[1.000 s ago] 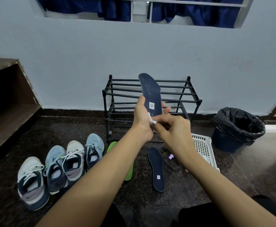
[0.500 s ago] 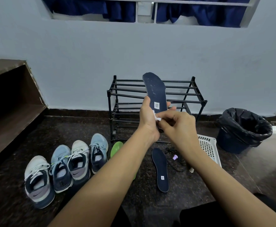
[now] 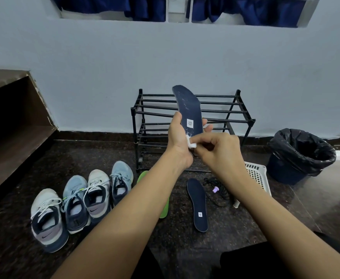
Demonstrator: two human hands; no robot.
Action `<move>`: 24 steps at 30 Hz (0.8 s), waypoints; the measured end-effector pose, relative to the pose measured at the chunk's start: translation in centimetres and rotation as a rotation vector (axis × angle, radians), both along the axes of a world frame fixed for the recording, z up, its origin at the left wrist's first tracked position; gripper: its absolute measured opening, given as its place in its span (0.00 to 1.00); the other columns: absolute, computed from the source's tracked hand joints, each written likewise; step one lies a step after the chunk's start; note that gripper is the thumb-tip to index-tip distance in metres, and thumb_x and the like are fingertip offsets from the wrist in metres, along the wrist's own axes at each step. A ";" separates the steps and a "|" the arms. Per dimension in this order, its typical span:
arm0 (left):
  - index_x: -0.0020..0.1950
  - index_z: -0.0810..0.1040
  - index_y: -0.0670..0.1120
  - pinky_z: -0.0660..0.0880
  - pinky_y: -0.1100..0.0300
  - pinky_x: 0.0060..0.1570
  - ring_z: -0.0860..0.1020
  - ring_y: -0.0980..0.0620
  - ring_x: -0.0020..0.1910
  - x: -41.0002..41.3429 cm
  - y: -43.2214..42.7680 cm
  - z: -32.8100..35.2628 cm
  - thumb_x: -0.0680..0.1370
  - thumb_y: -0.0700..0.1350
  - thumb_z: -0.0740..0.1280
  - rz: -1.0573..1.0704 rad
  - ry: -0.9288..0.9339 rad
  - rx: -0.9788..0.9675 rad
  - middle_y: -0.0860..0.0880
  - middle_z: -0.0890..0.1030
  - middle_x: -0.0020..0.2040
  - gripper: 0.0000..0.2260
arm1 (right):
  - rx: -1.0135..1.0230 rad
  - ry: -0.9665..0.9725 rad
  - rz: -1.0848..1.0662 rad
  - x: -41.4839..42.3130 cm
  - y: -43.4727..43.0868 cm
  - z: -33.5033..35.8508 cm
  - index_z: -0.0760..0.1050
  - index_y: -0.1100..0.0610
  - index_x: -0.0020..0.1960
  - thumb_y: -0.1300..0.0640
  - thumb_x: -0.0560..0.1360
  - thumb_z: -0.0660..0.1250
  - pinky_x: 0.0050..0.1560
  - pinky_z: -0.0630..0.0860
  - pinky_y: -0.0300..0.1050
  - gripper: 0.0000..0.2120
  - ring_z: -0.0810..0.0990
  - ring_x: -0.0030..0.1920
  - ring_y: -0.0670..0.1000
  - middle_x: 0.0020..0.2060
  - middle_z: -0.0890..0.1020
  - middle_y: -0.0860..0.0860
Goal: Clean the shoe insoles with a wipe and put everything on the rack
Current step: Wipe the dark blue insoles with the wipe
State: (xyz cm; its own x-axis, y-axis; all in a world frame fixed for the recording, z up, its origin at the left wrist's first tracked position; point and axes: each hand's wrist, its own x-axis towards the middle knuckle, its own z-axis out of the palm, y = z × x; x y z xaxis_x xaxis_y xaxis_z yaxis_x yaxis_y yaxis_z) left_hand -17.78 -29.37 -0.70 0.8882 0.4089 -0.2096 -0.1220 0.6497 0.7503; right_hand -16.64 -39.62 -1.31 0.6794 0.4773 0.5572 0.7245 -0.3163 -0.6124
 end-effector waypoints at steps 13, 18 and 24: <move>0.50 0.78 0.40 0.80 0.58 0.39 0.83 0.45 0.38 -0.3 1.4 0.0 0.82 0.55 0.54 -0.055 0.000 -0.022 0.42 0.80 0.40 0.21 | -0.121 -0.018 0.072 -0.1 -0.2 -0.3 0.85 0.54 0.45 0.64 0.69 0.73 0.43 0.71 0.26 0.08 0.82 0.38 0.49 0.40 0.85 0.53; 0.48 0.81 0.41 0.79 0.55 0.45 0.83 0.46 0.40 -0.5 0.6 -0.4 0.82 0.59 0.55 -0.051 -0.002 0.013 0.43 0.81 0.42 0.24 | -0.011 -0.054 0.051 -0.5 -0.1 -0.8 0.84 0.55 0.43 0.65 0.69 0.72 0.41 0.74 0.33 0.07 0.82 0.35 0.49 0.36 0.85 0.52; 0.47 0.80 0.41 0.80 0.57 0.43 0.84 0.48 0.41 -0.3 0.0 -0.6 0.82 0.58 0.54 -0.073 0.013 0.036 0.44 0.82 0.42 0.24 | 0.048 -0.118 0.003 -0.3 0.0 -0.8 0.84 0.57 0.43 0.68 0.68 0.70 0.39 0.76 0.43 0.09 0.82 0.34 0.50 0.36 0.85 0.52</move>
State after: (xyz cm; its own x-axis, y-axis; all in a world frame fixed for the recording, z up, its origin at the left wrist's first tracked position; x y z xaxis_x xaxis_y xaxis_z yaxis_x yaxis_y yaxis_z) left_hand -18.04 -29.34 -1.30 0.9132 0.3508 -0.2076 -0.0656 0.6291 0.7745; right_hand -16.94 -39.66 -2.14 0.6060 0.4502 0.6558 0.7936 -0.2860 -0.5370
